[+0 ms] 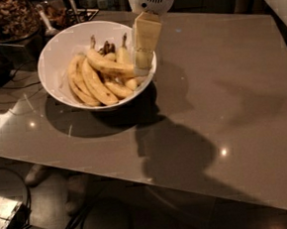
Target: Pick banana from white bowl
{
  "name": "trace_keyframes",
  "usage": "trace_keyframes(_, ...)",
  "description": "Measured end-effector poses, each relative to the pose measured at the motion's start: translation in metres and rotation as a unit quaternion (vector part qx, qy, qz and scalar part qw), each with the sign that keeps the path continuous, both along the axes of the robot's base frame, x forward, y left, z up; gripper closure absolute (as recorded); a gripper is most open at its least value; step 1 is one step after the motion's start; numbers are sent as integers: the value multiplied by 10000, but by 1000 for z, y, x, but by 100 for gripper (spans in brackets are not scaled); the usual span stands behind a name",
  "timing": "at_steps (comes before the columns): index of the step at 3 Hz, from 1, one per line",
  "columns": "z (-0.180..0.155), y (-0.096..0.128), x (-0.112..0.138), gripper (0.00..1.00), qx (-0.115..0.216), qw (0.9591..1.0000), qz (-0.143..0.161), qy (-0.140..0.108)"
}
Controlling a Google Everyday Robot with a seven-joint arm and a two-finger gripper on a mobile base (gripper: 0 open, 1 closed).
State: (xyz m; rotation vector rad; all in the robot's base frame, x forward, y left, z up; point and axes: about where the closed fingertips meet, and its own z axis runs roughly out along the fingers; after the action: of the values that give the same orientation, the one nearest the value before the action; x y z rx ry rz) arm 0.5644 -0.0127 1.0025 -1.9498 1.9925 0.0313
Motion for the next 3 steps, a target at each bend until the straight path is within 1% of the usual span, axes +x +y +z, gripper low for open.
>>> trace_keyframes(1, -4, 8, 8, 0, 105, 9999, -41, 14)
trace_keyframes(2, -19, 11, 32, 0, 268, 9983, -432, 282)
trace_keyframes(3, -42, 7, 52, 8, 495, 9926, -877, 673)
